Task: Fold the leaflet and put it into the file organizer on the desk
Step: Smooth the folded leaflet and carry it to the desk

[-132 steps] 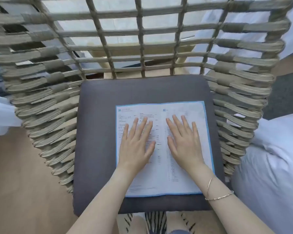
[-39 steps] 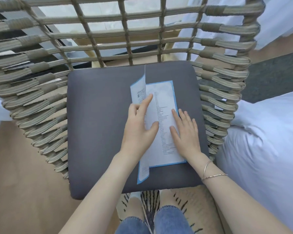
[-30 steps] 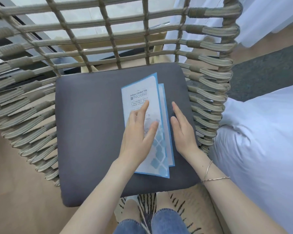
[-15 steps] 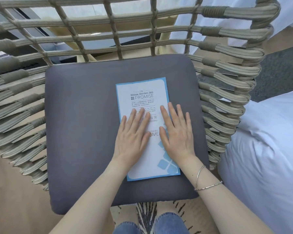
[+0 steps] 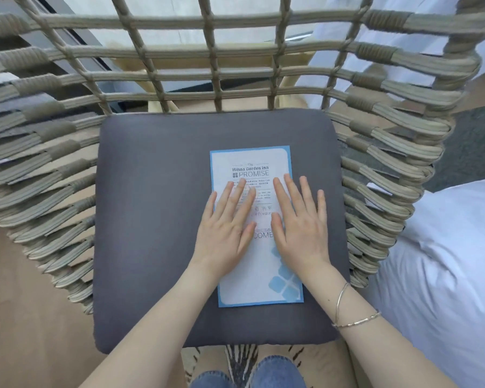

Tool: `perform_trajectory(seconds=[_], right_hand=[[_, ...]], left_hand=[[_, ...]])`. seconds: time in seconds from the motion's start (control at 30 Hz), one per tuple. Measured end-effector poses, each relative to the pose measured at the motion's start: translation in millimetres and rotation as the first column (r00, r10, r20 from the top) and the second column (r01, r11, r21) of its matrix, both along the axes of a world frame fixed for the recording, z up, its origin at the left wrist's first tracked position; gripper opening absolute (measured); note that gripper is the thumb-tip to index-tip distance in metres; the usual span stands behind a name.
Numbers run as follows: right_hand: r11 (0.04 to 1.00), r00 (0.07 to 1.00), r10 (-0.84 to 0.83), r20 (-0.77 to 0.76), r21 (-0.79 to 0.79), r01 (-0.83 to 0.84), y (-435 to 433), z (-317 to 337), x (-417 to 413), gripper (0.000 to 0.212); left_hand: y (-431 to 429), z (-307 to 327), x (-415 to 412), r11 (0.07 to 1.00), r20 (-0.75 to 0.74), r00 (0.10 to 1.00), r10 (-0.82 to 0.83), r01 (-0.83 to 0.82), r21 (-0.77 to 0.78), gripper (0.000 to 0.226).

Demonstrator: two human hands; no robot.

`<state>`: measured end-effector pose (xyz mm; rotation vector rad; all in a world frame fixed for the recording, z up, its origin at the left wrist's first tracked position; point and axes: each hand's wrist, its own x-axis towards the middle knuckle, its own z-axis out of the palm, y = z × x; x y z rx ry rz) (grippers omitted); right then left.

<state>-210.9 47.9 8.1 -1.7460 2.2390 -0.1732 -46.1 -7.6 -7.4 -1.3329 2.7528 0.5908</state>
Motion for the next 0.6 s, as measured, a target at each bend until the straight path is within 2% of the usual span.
perform_trajectory(seconds=[0.1,0.23,0.43,0.6], right_hand=[[0.999,0.999,0.040,0.017,-0.032,-0.039,-38.1,5.7,1.7,0.059],[0.992,0.992,0.123,0.019,-0.020,-0.123,-72.6,-15.3,9.8,0.057],[0.984,0.983,0.176,-0.050,0.007,-0.176,-77.0,-59.3,7.7,0.059],[0.985,0.985,0.170,-0.018,-0.033,-0.171,-78.0,-60.7,5.5,0.059]], left_hand=[[-30.6,9.4,-5.1,0.996,-0.002,0.997,0.073,-0.073,-0.053,0.060],[-56.2,-5.8,-15.9,0.998,0.032,0.998,0.047,-0.045,-0.053,0.056],[-57.1,-47.7,-13.6,0.995,0.020,0.998,0.054,-0.052,-0.083,0.056],[-60.1,-51.2,-12.2,0.994,-0.027,0.999,0.046,-0.048,-0.100,0.058]])
